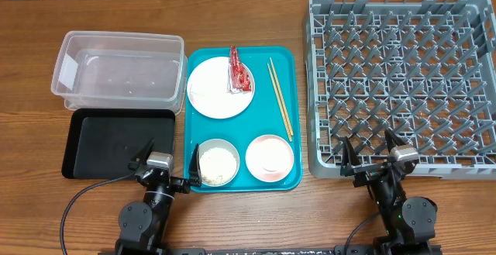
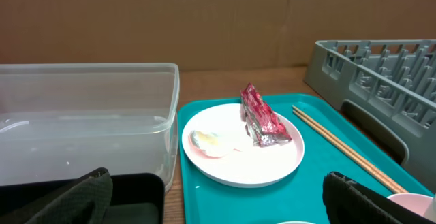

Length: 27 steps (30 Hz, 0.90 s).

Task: Sort waste into correct bins and load items into the dishwasher

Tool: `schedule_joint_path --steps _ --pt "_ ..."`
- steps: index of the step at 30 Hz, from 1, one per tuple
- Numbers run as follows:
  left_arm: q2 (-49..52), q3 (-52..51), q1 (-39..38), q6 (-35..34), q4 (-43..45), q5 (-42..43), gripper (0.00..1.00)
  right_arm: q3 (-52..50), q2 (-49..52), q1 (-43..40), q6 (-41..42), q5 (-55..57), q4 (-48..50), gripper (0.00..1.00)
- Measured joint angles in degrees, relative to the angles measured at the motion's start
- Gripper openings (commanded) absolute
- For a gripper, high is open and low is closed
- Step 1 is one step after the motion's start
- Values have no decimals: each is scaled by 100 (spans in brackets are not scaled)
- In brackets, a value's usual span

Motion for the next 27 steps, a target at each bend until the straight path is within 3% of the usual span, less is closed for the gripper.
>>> schedule_joint_path --steps 22,27 --pt "0 0 2 -28 7 9 100 0 -2 0 72 -107 17 100" --pt "2 0 2 -1174 24 190 100 0 -2 -2 903 -632 74 100"
